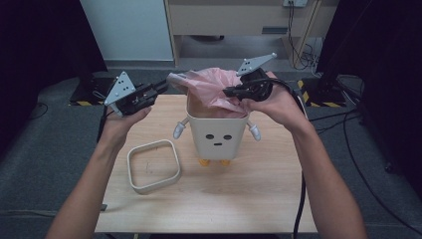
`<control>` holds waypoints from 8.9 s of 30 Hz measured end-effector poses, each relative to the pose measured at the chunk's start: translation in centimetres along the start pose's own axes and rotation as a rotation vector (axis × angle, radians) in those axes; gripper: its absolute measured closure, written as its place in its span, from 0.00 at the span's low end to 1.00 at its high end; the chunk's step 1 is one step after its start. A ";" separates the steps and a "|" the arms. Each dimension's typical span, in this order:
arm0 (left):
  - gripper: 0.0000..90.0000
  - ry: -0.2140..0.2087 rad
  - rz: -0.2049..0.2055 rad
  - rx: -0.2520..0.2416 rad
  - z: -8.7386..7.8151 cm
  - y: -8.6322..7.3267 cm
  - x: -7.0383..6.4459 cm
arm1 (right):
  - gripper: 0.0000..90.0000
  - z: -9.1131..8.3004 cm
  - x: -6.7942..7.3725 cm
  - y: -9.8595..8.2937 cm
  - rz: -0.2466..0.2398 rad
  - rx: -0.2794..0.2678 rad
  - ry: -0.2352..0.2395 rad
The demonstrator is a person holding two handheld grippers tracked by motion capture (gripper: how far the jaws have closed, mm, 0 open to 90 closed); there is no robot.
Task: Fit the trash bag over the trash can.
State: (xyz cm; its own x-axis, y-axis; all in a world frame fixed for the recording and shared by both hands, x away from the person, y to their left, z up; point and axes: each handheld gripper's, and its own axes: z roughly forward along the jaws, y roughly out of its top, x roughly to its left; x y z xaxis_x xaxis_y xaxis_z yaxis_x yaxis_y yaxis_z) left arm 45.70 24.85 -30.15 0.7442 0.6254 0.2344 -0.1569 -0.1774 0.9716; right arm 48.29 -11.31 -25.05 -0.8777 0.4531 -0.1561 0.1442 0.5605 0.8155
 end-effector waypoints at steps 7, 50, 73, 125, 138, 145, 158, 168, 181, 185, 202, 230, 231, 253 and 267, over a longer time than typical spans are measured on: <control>0.88 -0.020 -0.003 -0.038 -0.1 0.4 0.0 | 1.00 0.2 0.0 0.0 0.001 0.003 0.002; 1.00 -0.154 0.015 0.020 4.1 -0.2 -0.6 | 1.00 0.6 0.2 0.1 0.003 -0.008 0.025; 1.00 -0.034 -0.051 0.097 3.4 -0.8 0.3 | 1.00 -0.9 -0.1 -0.9 0.022 -0.048 0.016; 0.99 0.015 -0.065 0.104 1.7 -3.7 1.2 | 0.80 -4.8 -2.6 -3.2 0.078 -0.131 -0.087; 0.80 0.050 -0.055 0.089 2.0 -3.8 1.2 | 1.00 -3.0 -2.2 -2.1 0.038 -0.124 -0.024; 0.42 0.080 -0.084 0.079 2.8 -4.1 2.2 | 1.00 -3.0 -2.1 -2.2 0.025 -0.136 -0.005; 0.91 0.009 -0.117 0.156 3.9 -2.3 1.2 | 1.00 -2.8 -2.0 -2.2 0.035 -0.144 -0.007; 1.00 0.101 -0.176 0.188 3.8 -2.6 2.4 | 1.00 -5.4 -2.1 -2.7 0.031 -0.164 -0.055; 1.00 0.152 -0.172 0.200 3.6 -3.1 2.9 | 1.00 -6.6 -1.8 -5.4 0.040 -0.136 -0.071; 1.00 0.157 -0.178 0.208 3.6 -3.6 2.8 | 1.00 -6.8 -1.4 -6.2 0.045 -0.130 -0.072; 1.00 0.158 -0.174 0.224 3.6 -4.6 2.5 | 1.00 -6.6 -1.3 -7.8 0.086 -0.121 -0.045; 0.99 0.118 -0.188 0.184 3.3 -4.7 1.5 | 0.54 -7.3 -1.7 -7.8 0.147 -0.181 -0.062; 0.99 0.115 -0.184 0.185 3.3 -4.7 1.5 | 0.52 -7.4 -1.6 -7.6 0.148 -0.183 -0.061; 1.00 0.142 -0.151 0.194 3.4 -3.6 1.5 | 1.00 -6.8 -2.4 -7.3 0.102 -0.190 -0.087; 1.00 0.122 -0.169 0.176 3.5 -3.8 1.2 | 0.89 -6.2 -2.7 -7.8 0.134 -0.218 -0.083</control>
State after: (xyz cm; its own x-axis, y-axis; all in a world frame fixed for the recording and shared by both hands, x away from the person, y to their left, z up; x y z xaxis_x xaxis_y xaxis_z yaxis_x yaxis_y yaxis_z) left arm 49.44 23.65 -33.64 0.6648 0.7425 0.0818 0.0861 -0.1849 0.9790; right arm 46.65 -21.21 -27.51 -0.8155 0.5736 -0.0770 0.1465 0.3334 0.9313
